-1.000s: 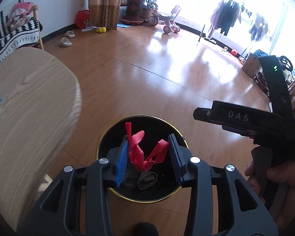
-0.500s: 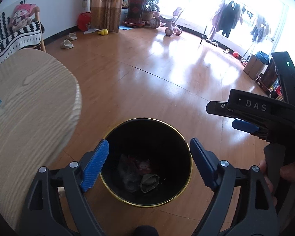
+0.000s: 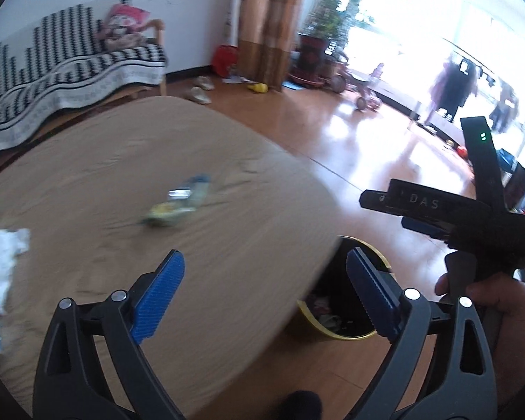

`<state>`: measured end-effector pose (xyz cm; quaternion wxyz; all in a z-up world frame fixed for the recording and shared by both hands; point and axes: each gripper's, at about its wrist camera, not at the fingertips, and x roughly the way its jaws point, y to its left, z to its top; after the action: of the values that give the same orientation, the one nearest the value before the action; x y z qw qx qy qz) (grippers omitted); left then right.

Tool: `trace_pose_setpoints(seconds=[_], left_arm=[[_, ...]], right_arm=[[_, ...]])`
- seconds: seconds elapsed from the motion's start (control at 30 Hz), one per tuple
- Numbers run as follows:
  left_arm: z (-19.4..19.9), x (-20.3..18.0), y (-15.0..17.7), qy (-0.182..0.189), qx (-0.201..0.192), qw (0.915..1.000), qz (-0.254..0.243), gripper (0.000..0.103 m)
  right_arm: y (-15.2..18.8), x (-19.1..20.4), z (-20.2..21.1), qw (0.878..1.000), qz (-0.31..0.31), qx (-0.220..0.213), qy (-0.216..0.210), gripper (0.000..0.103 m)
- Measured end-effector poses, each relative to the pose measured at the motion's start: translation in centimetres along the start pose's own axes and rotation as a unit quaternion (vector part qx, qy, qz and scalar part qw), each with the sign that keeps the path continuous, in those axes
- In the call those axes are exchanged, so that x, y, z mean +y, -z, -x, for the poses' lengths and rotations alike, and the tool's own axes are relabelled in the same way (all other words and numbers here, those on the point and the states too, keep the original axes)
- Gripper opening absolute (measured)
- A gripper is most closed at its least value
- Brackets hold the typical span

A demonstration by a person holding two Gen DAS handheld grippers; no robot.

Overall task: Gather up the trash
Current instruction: 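Grasp the yellow-green snack bag with the left tool while the right grasps white tissue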

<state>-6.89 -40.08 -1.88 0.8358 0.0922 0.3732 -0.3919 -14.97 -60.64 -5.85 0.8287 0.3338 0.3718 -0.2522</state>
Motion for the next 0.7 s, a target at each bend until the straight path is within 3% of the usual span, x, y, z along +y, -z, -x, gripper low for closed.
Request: trace_pose_setpoints(seconds=[0.23,0.47,0.63,0.7], left_arm=[[7.5,14.1,1.2,-0.098,-0.018,0.9916,0.082,0.091],[13.6,26.0,6.3,-0.201,-0.025,0.9657,0.163,0.091],[14.6,31.6,8.7,-0.218,-0.008,0.9515,0.217,0.091],[14.4,32.9,9.0,-0.214,-0.003,0.9497,0.229,0.091]], right_arm=[[2.9,15.3,-1.4,0.992,0.101,0.021,-0.075,0.086],[8.2,27.9,-3.2,0.970,0.191,0.062,-0.136,0.086],[11.6,33.8,-4.9,0.955,0.224,0.097,-0.166,0.086],[12.5,35.4,-5.8,0.951,0.224,0.115,-0.179,0.086]])
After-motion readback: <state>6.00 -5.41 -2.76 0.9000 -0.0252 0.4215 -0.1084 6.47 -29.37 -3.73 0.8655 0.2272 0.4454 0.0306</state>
